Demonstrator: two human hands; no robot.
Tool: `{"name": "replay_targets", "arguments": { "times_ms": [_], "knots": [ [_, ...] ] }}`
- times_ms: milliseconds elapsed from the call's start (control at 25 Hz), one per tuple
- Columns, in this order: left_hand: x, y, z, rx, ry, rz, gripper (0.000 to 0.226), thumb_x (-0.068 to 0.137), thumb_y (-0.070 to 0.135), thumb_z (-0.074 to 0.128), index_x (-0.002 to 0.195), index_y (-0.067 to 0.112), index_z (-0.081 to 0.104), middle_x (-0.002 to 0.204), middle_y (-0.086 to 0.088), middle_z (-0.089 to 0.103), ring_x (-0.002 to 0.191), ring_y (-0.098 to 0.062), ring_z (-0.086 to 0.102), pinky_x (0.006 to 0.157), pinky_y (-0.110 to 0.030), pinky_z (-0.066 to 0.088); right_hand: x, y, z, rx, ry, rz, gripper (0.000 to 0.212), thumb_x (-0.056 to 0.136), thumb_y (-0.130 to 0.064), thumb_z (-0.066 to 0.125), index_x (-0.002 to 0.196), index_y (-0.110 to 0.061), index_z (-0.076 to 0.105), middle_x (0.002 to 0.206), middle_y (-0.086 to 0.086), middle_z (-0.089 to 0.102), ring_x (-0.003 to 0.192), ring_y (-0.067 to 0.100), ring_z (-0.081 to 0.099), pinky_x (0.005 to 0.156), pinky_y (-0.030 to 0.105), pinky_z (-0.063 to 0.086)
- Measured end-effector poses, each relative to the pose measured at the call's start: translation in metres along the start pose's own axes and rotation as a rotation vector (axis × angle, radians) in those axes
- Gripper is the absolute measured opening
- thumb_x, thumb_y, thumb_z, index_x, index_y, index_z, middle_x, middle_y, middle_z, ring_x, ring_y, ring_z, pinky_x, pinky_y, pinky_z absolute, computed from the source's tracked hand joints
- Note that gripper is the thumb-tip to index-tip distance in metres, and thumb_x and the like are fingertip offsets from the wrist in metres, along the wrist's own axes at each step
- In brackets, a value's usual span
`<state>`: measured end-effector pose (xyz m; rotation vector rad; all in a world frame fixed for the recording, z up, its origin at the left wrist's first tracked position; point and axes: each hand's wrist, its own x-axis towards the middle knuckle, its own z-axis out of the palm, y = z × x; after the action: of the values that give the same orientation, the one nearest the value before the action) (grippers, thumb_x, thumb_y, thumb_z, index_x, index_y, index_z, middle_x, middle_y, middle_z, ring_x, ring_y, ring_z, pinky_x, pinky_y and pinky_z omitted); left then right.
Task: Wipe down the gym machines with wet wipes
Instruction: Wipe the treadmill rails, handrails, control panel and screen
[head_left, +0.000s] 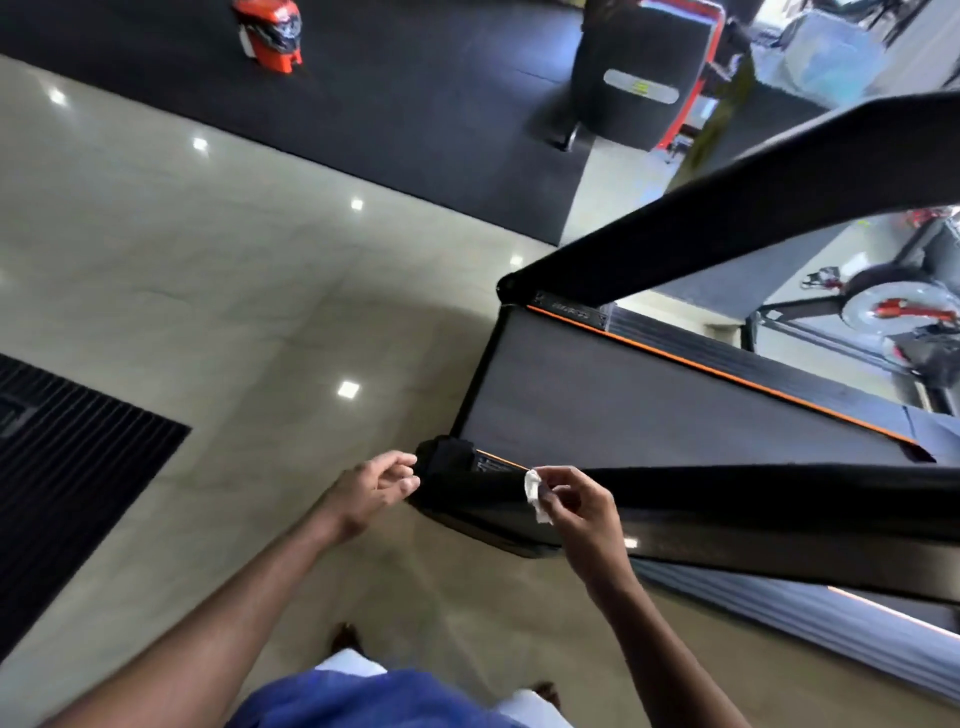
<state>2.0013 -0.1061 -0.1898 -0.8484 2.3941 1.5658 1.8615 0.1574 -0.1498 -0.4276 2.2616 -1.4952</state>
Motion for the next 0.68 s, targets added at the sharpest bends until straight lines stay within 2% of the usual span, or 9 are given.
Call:
{"name": "replay_targets", "arguments": {
  "times_ms": [80, 200, 320, 400, 480, 560, 680],
  "knots": [
    [0.004, -0.029, -0.049, -0.056, 0.094, -0.05, 0.021, 0.096, 0.023, 0.071, 0.115, 0.031, 0.065, 0.107, 0.008, 0.073, 0.099, -0.01, 0.07, 0.092, -0.023, 0.051, 0.016, -0.026, 0.045, 0.024, -0.061, -0.012, 0.008, 0.095, -0.013, 0.072, 0.095, -0.02, 0.076, 0.078, 0.004, 0.075, 0.069, 0.012, 0.068, 0.064, 0.031, 0.056],
    [0.021, -0.037, -0.09, -0.077, 0.124, -0.07, 0.02, 0.094, 0.031, 0.074, 0.113, 0.03, 0.069, 0.106, 0.009, 0.075, 0.1, -0.007, 0.07, 0.096, -0.028, 0.051, 0.031, -0.056, 0.078, 0.09, -0.065, -0.009, 0.009, 0.095, -0.01, 0.071, 0.099, -0.016, 0.075, 0.084, 0.005, 0.076, 0.073, 0.011, 0.07, 0.063, 0.028, 0.058],
    [0.057, -0.027, -0.116, -0.143, 0.068, -0.013, 0.024, 0.083, 0.043, 0.071, 0.106, 0.037, 0.068, 0.099, 0.013, 0.074, 0.087, 0.006, 0.067, 0.092, -0.026, 0.051, 0.059, -0.062, 0.094, 0.133, -0.038, 0.024, 0.019, 0.095, -0.003, 0.069, 0.107, -0.017, 0.075, 0.093, 0.002, 0.077, 0.082, 0.009, 0.071, 0.07, 0.022, 0.056],
    [0.086, -0.013, -0.128, -0.138, 0.036, 0.02, 0.025, 0.081, 0.047, 0.068, 0.105, 0.04, 0.067, 0.097, 0.013, 0.073, 0.084, 0.008, 0.066, 0.089, -0.025, 0.05, 0.084, -0.058, 0.098, 0.173, 0.002, 0.051, 0.022, 0.095, -0.001, 0.068, 0.108, -0.016, 0.075, 0.097, 0.003, 0.078, 0.088, 0.013, 0.071, 0.074, 0.023, 0.055],
    [0.112, -0.002, -0.135, -0.115, -0.017, 0.044, 0.035, 0.075, 0.057, 0.066, 0.106, 0.043, 0.066, 0.104, 0.013, 0.073, 0.092, 0.004, 0.069, 0.09, -0.025, 0.052, 0.107, -0.058, 0.104, 0.288, 0.05, 0.119, 0.018, 0.094, -0.001, 0.068, 0.107, -0.012, 0.076, 0.098, 0.007, 0.078, 0.091, 0.018, 0.07, 0.072, 0.023, 0.055],
    [0.145, 0.01, -0.148, -0.024, -0.107, 0.071, 0.046, 0.069, 0.068, 0.062, 0.109, 0.046, 0.064, 0.113, 0.013, 0.071, 0.1, 0.002, 0.07, 0.094, -0.027, 0.054, 0.136, -0.06, 0.113, 0.448, 0.107, 0.157, 0.018, 0.092, -0.007, 0.07, 0.11, -0.007, 0.074, 0.101, 0.015, 0.076, 0.092, 0.022, 0.069, 0.075, 0.029, 0.056],
    [0.196, 0.032, -0.177, 0.119, -0.252, 0.113, 0.04, 0.075, 0.064, 0.063, 0.111, 0.047, 0.062, 0.118, 0.012, 0.069, 0.101, 0.002, 0.07, 0.097, -0.031, 0.056, 0.176, -0.071, 0.129, 0.633, 0.205, 0.209, 0.019, 0.097, -0.003, 0.063, 0.115, -0.002, 0.07, 0.106, 0.021, 0.074, 0.093, 0.026, 0.068, 0.079, 0.034, 0.058]
  ]
}}
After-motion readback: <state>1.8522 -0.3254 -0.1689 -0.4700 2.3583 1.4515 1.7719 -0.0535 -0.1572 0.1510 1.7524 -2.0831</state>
